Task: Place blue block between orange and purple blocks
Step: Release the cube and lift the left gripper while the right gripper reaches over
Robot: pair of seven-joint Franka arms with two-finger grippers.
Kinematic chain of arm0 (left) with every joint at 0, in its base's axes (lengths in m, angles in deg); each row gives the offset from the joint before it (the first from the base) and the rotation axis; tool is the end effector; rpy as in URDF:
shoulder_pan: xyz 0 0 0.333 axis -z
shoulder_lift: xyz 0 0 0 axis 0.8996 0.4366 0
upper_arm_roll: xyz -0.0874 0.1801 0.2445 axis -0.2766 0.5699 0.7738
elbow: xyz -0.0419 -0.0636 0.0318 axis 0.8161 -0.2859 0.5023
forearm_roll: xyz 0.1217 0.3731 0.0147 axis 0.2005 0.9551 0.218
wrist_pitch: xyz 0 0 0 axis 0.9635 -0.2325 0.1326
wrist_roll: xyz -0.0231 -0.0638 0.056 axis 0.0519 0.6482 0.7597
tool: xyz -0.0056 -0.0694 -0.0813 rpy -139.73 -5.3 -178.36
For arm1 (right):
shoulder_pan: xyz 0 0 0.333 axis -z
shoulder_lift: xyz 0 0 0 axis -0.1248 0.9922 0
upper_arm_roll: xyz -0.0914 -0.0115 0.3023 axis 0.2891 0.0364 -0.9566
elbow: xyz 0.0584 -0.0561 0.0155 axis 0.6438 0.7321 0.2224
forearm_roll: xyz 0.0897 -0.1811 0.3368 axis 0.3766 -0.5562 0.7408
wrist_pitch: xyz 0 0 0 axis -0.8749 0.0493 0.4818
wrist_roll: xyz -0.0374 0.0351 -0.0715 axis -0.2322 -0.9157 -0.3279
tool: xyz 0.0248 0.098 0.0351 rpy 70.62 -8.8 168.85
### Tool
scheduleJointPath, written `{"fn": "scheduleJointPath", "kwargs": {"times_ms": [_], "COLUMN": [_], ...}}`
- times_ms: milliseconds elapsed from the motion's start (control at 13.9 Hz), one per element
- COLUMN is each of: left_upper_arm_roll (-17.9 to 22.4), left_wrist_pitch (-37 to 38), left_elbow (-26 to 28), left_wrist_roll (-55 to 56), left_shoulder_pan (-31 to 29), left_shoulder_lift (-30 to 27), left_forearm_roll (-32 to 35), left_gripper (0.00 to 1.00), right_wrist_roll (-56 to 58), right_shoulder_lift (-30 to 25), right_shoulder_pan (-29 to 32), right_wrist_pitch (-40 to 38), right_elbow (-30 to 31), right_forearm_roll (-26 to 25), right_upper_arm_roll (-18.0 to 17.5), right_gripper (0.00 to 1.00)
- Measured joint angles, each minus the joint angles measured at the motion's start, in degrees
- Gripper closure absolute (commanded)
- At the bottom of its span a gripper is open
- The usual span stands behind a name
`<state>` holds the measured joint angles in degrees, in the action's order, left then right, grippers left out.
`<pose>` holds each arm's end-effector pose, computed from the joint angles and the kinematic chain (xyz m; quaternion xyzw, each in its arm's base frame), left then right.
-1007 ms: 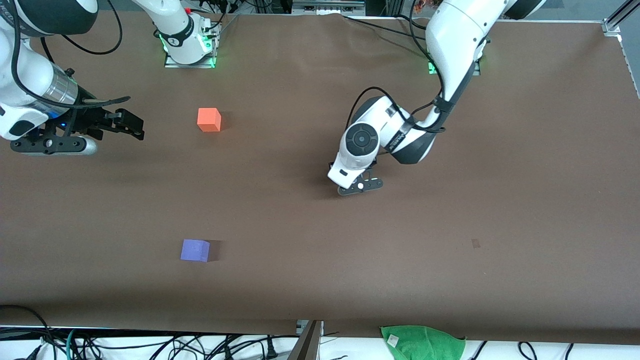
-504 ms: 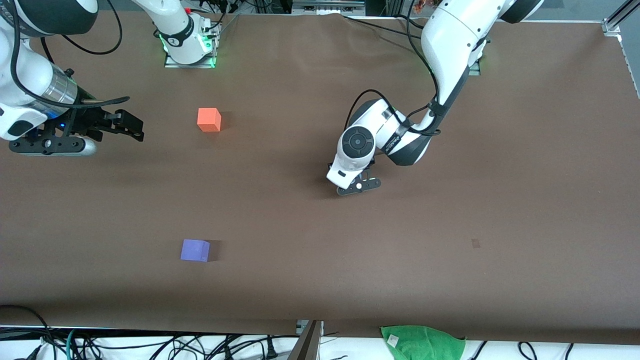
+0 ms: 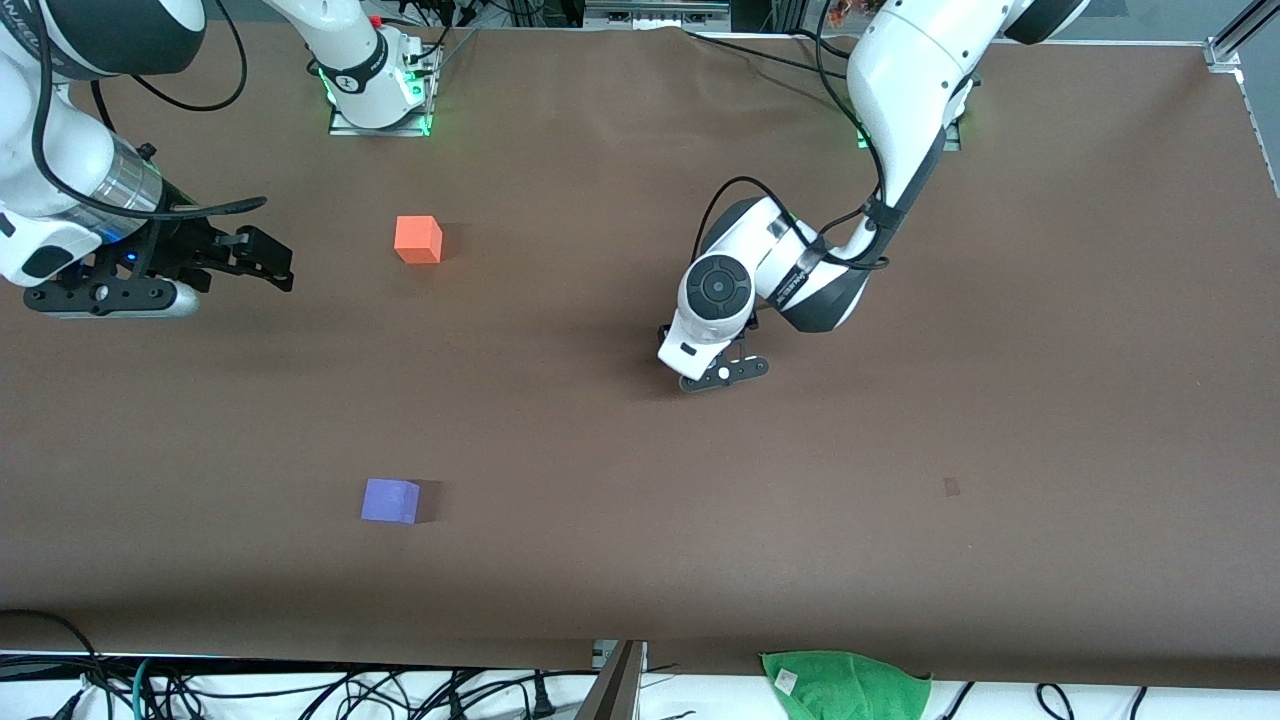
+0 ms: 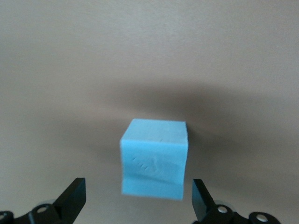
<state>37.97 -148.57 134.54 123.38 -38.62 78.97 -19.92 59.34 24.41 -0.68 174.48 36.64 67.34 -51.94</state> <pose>0.5452 -0.4178 0.2550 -0.9847 -0.1208 0.1186 0.0415 0.5897 0.1068 0.5706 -0.9997 -0.0044 0.0122 0.0196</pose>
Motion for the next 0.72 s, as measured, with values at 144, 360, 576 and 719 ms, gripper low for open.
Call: {"fn": "scheduleJointPath", "kwargs": {"times_ms": [144,360,576,719], "left_upper_arm_roll": [0.2,0.3,0.3,0.5], "left_wrist_pitch": [8.4,20.0,27.3,32.1], "left_elbow": [-1.2,-1.7,-1.7,-1.7], "left_wrist_roll": [0.0,-0.9,-7.1,-15.6], "left_shoulder_pan": [-0.8,-3.7,-7.5,-12.4], "left_shoulder_lift": [-4.6,-14.3,-23.2,-28.1], "left_forearm_roll": [0.0,0.1,0.1,0.2], "left_gripper": [0.0,0.0,0.0,0.0], "right_wrist_roll": [0.1,0.1,0.2,0.3], "right_shoulder_lift": [2.1,6.0,7.3,7.9], "right_shoulder_pan": [-0.4,-2.1,-3.8,-6.7], "right_wrist_pitch": [0.0,0.2,0.2,0.1], "right_elbow": [0.1,0.1,0.1,0.1], "right_forearm_roll": [0.4,0.3,0.3,0.4], "right_upper_arm_roll": [0.0,-0.1,-0.1,-0.1], "right_gripper": [0.01,0.01,0.01,0.01]}}
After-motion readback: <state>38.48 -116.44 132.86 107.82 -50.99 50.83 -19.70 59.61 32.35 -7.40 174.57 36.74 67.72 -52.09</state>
